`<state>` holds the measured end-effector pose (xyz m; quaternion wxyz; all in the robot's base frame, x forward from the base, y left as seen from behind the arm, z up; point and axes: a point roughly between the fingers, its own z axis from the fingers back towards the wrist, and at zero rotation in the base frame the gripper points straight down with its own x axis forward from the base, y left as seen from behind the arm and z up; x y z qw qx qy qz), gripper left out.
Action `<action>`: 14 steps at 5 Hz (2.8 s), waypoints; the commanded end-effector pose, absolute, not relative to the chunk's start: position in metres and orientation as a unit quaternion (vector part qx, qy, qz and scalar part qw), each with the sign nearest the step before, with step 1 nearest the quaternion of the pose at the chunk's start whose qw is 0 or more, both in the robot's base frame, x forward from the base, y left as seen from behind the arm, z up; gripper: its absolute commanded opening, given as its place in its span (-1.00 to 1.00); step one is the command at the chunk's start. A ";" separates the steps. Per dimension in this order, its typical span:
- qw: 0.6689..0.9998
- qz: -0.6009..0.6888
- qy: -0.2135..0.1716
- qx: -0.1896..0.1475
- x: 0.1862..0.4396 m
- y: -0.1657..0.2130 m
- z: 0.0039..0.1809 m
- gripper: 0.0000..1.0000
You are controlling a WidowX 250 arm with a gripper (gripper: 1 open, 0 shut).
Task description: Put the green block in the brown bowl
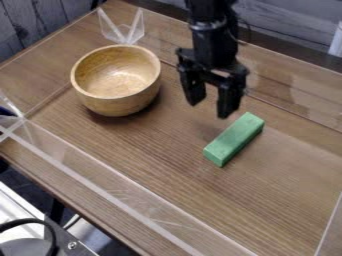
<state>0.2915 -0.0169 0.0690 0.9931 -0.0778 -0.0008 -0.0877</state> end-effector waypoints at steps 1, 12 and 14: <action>0.991 -0.105 -0.042 -0.065 0.297 -0.032 0.073 1.00; 0.993 -0.035 -0.111 -0.030 0.283 0.140 0.139 -1.00; 0.996 -0.024 -0.082 -0.003 0.261 0.158 0.108 -1.00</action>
